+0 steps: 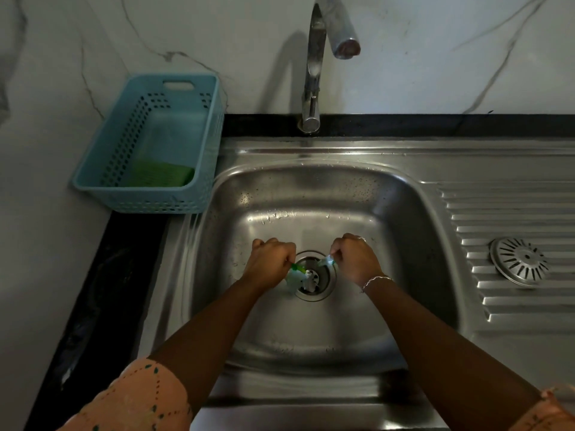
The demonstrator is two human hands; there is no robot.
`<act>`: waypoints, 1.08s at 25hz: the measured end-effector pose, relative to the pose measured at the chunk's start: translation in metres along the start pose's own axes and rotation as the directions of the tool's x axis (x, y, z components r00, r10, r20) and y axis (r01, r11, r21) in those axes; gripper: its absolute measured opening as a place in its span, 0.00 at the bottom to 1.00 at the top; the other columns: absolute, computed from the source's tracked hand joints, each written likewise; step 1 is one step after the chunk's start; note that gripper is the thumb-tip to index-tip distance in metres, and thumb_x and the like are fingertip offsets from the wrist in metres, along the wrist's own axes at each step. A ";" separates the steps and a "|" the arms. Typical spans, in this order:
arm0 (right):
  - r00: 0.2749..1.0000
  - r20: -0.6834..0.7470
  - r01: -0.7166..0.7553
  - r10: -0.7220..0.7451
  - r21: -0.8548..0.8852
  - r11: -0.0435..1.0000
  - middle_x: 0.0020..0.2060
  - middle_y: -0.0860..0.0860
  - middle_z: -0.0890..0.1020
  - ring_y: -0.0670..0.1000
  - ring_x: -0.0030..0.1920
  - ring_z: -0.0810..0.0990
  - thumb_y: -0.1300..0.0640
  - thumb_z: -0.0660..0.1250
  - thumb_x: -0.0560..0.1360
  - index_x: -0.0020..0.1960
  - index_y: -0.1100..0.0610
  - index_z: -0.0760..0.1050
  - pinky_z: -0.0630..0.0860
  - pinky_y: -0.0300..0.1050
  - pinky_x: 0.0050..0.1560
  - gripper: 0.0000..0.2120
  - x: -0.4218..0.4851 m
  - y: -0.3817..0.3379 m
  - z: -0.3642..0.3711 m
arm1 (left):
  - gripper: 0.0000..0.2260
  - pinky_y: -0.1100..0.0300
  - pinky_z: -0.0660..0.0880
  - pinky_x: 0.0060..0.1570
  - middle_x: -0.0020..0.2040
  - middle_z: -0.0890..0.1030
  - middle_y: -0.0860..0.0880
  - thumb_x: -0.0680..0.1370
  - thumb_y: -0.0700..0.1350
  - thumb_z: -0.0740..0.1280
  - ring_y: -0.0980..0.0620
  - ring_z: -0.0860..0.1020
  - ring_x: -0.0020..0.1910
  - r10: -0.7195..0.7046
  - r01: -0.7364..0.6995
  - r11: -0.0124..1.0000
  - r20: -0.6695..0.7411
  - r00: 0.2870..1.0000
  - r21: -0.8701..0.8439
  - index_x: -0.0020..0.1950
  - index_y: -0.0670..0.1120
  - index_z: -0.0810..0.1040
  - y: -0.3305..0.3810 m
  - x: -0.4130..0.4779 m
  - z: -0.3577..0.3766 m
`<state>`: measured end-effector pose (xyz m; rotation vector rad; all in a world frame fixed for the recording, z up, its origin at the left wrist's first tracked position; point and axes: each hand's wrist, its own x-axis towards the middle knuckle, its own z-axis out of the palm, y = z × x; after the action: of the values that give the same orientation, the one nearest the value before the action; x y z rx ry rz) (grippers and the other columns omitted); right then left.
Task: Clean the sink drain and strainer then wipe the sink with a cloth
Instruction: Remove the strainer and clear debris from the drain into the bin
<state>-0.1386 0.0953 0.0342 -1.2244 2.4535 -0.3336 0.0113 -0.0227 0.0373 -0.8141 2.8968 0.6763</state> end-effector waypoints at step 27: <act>0.872 0.136 0.345 -0.471 0.512 0.787 0.27 0.48 0.73 0.44 0.29 0.68 0.66 0.68 0.71 0.39 0.61 0.79 0.64 0.39 0.33 0.03 -0.151 -0.171 -0.055 | 0.13 0.55 0.74 0.39 0.29 0.74 0.47 0.69 0.31 0.71 0.51 0.72 0.30 -0.862 0.204 0.383 -0.269 0.431 -0.901 0.31 0.45 0.73 0.043 -0.293 -0.085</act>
<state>0.0429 0.1180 0.1814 -1.4546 1.7161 -0.7915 0.2468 0.1154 0.1802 -2.6735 2.1660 1.8685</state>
